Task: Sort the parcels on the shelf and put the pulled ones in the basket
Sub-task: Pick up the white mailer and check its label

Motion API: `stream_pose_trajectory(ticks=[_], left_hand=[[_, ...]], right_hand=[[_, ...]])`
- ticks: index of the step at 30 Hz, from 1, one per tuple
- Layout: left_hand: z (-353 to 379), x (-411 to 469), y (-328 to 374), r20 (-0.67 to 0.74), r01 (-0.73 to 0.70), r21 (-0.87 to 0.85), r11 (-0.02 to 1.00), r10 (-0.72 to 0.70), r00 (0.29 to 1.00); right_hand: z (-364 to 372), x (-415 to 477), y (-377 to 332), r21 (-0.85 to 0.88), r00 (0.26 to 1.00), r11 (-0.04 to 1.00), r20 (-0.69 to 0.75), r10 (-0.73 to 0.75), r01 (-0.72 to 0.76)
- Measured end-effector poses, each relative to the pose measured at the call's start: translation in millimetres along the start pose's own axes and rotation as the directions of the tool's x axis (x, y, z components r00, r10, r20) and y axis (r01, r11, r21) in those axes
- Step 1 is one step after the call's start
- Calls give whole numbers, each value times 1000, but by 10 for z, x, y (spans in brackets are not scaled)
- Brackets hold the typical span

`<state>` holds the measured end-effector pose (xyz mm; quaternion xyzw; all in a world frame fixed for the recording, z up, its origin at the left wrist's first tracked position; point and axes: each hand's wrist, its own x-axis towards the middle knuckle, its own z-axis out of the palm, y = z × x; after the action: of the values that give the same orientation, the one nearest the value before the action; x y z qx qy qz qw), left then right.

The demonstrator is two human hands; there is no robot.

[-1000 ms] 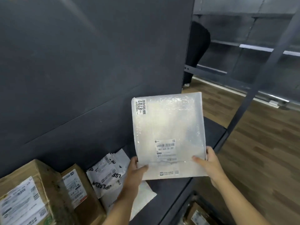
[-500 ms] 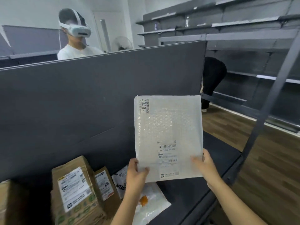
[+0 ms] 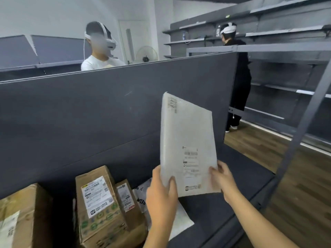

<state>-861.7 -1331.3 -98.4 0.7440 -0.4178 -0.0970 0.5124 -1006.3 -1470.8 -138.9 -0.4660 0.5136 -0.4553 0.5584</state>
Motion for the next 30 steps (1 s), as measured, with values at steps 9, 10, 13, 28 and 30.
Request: stream_pose_trajectory(ticks=[9, 10, 13, 28, 30], left_hand=[[57, 480, -386, 251, 324, -85, 942, -295, 922], [84, 489, -376, 268, 344, -102, 934, -307, 913], [162, 480, -330, 296, 357, -127, 925, -308, 904], [214, 170, -588, 282, 338, -61, 939, -308, 908], [277, 73, -674, 319, 354, -22, 935, -329, 889]], right_hand=[[-163, -762, -385, -232, 900, 874, 16, -436, 428], [-147, -845, -376, -259, 890, 857, 32, -454, 446], [-157, -934, -362, -316, 880, 831, 26, -474, 457], [-392, -301, -142, -420, 976, 888, -22, -215, 186], [-410, -205, -84, -489, 988, 861, 13, -152, 139]])
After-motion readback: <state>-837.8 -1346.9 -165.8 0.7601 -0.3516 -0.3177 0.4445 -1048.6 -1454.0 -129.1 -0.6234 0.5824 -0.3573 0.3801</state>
